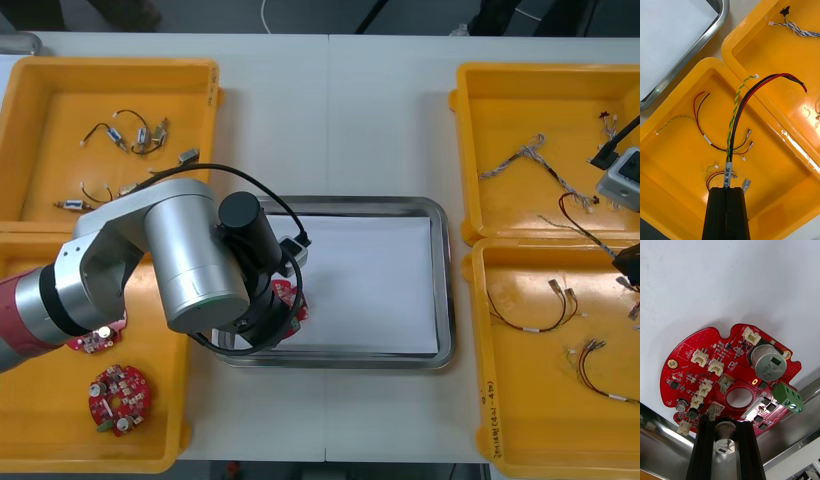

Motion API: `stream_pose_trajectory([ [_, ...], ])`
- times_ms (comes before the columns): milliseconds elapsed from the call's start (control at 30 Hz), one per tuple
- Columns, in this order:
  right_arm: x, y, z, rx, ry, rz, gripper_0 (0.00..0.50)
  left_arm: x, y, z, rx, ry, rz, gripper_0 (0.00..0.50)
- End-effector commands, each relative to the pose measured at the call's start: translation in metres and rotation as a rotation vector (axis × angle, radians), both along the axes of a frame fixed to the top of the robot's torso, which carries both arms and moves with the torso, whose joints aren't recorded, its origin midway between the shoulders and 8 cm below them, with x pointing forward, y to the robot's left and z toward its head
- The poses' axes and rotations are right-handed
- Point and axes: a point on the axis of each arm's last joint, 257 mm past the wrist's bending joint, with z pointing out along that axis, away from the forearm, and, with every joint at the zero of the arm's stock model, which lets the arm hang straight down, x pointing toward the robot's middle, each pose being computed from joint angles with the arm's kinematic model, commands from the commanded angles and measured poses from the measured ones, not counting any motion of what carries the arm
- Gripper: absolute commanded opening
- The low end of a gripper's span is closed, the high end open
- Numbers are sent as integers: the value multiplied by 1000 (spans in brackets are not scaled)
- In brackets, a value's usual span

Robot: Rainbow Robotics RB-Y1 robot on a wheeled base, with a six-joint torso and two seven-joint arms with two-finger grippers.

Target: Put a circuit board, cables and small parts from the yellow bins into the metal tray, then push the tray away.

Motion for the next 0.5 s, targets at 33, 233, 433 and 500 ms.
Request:
stream_pose_trajectory([
  [33, 2, -1, 12, -57, -32, 33, 0, 7, -14, 13, -34, -33, 40, 2],
  [233, 1, -1, 12, -56, -31, 34, 0, 8, -11, 13, -32, -35, 46, 500],
  [433, 1, -1, 12, -53, -30, 33, 0, 10, -12, 18, -41, -44, 50, 500],
  [500, 1, -1, 12, -52, -30, 31, 0, 11, -12, 24, -49, -42, 59, 500],
])
